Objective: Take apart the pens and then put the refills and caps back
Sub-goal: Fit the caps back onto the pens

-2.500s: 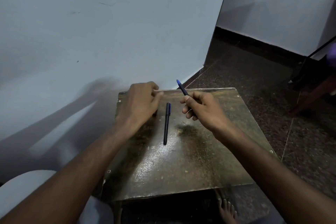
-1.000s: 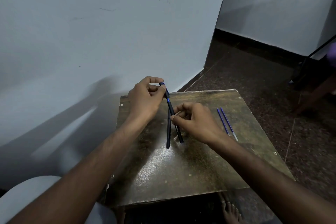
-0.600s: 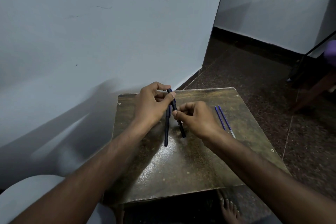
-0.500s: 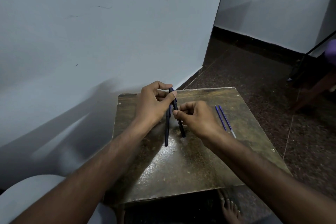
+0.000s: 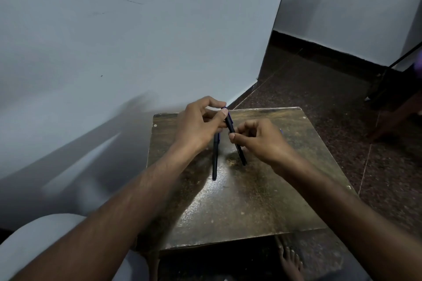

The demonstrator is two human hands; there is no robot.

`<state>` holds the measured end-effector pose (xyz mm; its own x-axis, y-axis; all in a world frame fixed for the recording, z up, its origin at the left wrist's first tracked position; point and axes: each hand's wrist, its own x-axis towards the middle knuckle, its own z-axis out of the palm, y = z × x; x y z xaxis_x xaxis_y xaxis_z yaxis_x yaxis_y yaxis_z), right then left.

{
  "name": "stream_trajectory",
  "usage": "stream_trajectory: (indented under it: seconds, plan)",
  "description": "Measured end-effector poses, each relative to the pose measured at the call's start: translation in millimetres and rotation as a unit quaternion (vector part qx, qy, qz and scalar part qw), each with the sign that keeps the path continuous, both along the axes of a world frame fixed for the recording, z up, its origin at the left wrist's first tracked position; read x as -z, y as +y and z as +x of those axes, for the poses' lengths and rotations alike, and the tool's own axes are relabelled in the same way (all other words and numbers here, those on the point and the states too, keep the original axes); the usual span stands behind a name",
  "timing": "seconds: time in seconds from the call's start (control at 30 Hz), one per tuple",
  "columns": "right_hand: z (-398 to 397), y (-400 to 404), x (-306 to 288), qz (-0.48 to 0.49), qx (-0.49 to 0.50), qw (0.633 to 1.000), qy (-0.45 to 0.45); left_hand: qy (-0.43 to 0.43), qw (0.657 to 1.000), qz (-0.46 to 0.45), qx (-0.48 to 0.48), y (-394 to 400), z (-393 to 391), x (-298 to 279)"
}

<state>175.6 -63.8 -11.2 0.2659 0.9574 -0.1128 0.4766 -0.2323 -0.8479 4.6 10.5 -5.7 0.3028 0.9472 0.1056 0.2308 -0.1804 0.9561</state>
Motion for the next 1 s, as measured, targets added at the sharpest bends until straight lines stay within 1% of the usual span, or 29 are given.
stream_trajectory:
  seconds: [0.03, 0.07, 0.13, 0.17, 0.23, 0.33, 0.4, 0.5, 0.7, 0.87, 0.93, 1.0]
  plan:
    - [4, 1, 0, -0.026, -0.011, 1.000, 0.002, 0.031, 0.999, 0.015, 0.009, 0, -2, -1]
    - [7, 2, 0, -0.048, -0.020, 0.999, 0.001, 0.080, 0.996, 0.045, 0.013, 1, -5, -1]
    - [11, 3, 1, -0.064, -0.028, 0.997, -0.032, 0.198, 0.975, 0.101, 0.006, 3, -12, 0]
    - [12, 4, 1, -0.066, -0.030, 0.996, -0.057, 0.241, 0.964, 0.109, 0.001, 3, -15, 1]
    - [11, 5, 3, -0.072, -0.028, 0.992, -0.097, 0.302, 0.950, 0.079, 0.005, 2, -18, 7]
    - [8, 6, 4, -0.078, -0.026, 0.983, -0.162, 0.355, 0.935, 0.016, 0.023, 1, -14, 14]
    - [4, 7, 3, -0.072, -0.030, 0.977, -0.199, 0.361, 0.932, -0.007, 0.025, 1, -11, 16]
    - [-1, 6, 0, -0.056, -0.030, 0.970, -0.233, 0.344, 0.938, -0.032, 0.021, 0, -5, 19]
    - [-11, 5, -5, -0.053, -0.044, 0.959, -0.276, 0.264, 0.959, -0.101, 0.031, -4, 7, 27]
    - [4, 6, -12, -0.061, -0.034, 0.956, -0.283, 0.246, 0.964, -0.095, 0.030, -7, 9, 29]
    - [21, 3, -20, -0.042, -0.004, 0.955, -0.294, 0.239, 0.967, -0.090, 0.025, -7, 8, 30]
    - [42, -1, -25, -0.038, 0.032, 0.942, -0.333, 0.233, 0.969, -0.083, 0.019, -7, 8, 30]
